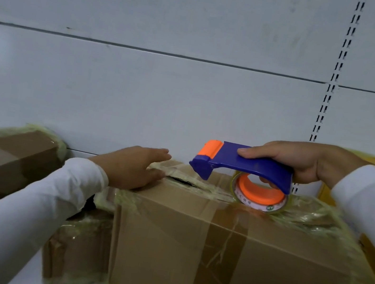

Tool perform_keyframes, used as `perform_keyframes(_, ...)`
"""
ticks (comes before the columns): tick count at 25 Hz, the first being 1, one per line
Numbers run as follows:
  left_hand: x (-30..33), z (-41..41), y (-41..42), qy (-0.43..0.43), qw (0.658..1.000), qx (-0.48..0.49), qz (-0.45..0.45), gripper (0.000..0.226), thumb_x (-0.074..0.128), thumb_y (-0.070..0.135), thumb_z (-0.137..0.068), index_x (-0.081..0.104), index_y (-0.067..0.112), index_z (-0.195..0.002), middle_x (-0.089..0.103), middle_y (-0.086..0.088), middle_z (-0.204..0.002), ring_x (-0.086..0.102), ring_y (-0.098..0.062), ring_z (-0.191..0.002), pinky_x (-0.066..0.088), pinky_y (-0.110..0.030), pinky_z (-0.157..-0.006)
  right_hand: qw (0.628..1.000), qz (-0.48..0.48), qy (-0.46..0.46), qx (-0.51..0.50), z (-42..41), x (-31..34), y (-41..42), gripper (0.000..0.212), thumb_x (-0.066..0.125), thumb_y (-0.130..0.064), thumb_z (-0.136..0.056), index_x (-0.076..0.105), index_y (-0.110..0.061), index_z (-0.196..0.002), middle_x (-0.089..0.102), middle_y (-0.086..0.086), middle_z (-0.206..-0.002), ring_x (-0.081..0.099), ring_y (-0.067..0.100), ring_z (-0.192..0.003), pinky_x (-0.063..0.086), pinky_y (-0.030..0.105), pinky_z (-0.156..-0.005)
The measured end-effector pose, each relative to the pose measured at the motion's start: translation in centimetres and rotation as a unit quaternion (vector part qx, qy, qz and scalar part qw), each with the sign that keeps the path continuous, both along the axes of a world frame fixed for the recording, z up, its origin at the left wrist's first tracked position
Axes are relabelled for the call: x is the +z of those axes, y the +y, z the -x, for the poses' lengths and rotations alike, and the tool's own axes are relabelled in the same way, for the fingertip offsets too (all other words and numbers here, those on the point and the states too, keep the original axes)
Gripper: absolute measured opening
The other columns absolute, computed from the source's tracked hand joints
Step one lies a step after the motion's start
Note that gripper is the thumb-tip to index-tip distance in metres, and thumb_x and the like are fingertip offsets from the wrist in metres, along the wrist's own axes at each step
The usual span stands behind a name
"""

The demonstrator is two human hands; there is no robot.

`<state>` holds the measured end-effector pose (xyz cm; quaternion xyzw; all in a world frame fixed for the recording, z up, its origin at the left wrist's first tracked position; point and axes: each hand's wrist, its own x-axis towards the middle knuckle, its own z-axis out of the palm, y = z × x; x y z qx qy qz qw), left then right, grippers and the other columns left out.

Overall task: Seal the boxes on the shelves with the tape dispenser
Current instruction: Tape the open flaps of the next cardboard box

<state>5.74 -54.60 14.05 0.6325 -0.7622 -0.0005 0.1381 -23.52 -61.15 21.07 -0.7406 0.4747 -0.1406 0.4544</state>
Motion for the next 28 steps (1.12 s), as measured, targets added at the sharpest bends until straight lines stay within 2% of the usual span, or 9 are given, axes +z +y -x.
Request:
perform_keyframes(3,0.4,0.9,-0.6,0.003,0.998,0.019,-0.055,0.053,0.04,0.051,-0.096,0.037,0.028,-0.143,0.035,0.007,-0.151,0.032,-0.014,-0.138,0.021,-0.033,-0.115,1.0,0.005,-0.006,-0.011,-0.2,0.2,0.2,0.04,0.07,-0.045,-0.066,0.068,-0.012,-0.088,0.067,0.001,-0.059,0.061,0.009,-0.045,0.047,0.018,-0.041)
perform_keyframes(5,0.2,1.3,-0.8,-0.011,0.996,0.022,-0.089,0.052,0.036,0.054,-0.095,0.04,0.029,-0.14,0.039,0.005,-0.149,0.035,-0.015,-0.136,0.021,-0.032,-0.113,1.0,0.007,0.008,-0.005,-0.1,0.5,0.4,0.039,0.069,-0.046,-0.068,0.067,-0.012,-0.088,0.066,0.0,-0.06,0.06,0.009,-0.046,0.048,0.019,-0.041)
perform_keyframes(8,0.0,1.1,-0.8,-0.027,0.994,0.025,-0.101,0.056,0.033,0.059,-0.094,0.035,0.033,-0.143,0.034,0.008,-0.151,0.031,-0.013,-0.138,0.018,-0.029,-0.111,0.999,0.009,0.032,0.009,0.1,0.9,0.8,0.038,0.068,-0.045,-0.07,0.067,-0.012,-0.089,0.067,0.0,-0.06,0.061,0.009,-0.046,0.048,0.018,-0.042)
perform_keyframes(14,0.1,1.3,-0.6,-0.043,0.993,0.011,-0.105,0.054,0.03,0.058,-0.095,0.039,0.028,-0.14,0.041,0.005,-0.146,0.038,-0.016,-0.132,0.024,-0.029,-0.108,0.992,0.05,0.112,0.032,-2.3,5.1,1.6,0.036,0.073,-0.047,-0.064,0.07,-0.015,-0.078,0.068,0.0,-0.062,0.062,0.01,-0.048,0.048,0.019,-0.042)
perform_keyframes(18,0.0,1.1,-0.6,-0.027,0.994,0.005,-0.109,0.053,0.031,0.057,-0.095,0.042,0.026,-0.137,0.044,0.006,-0.143,0.041,-0.015,-0.129,0.026,-0.029,-0.106,0.992,0.055,0.107,0.022,-1.8,4.3,1.5,0.036,0.07,-0.047,-0.067,0.068,-0.014,-0.081,0.067,-0.001,-0.06,0.06,0.008,-0.047,0.047,0.018,-0.041)
perform_keyframes(25,-0.7,1.1,-0.3,0.017,0.997,0.009,-0.073,0.051,0.037,0.054,-0.095,0.046,0.018,-0.13,0.049,-0.001,-0.137,0.045,-0.018,-0.124,0.03,-0.029,-0.101,0.999,0.043,0.025,0.019,0.0,2.0,0.6,0.038,0.071,-0.048,-0.067,0.069,-0.013,-0.082,0.068,0.001,-0.061,0.061,0.009,-0.047,0.047,0.019,-0.041)
perform_keyframes(26,-0.8,1.1,-0.1,0.025,0.998,0.013,-0.054,0.051,0.04,0.054,-0.094,0.047,0.019,-0.131,0.051,-0.001,-0.137,0.046,-0.018,-0.125,0.031,-0.029,-0.102,0.999,0.043,0.021,0.016,0.1,1.9,0.6,0.039,0.071,-0.048,-0.066,0.069,-0.012,-0.082,0.068,0.002,-0.061,0.061,0.01,-0.047,0.047,0.019,-0.041)
perform_keyframes(28,-1.1,1.1,0.3,0.025,0.998,0.03,0.041,0.053,0.049,0.054,-0.09,0.047,0.024,-0.135,0.05,0.004,-0.139,0.045,-0.016,-0.128,0.033,-0.028,-0.104,0.999,0.037,0.018,0.013,0.2,1.6,0.6,0.039,0.071,-0.048,-0.067,0.069,-0.011,-0.083,0.068,0.002,-0.062,0.061,0.01,-0.047,0.048,0.019,-0.042)
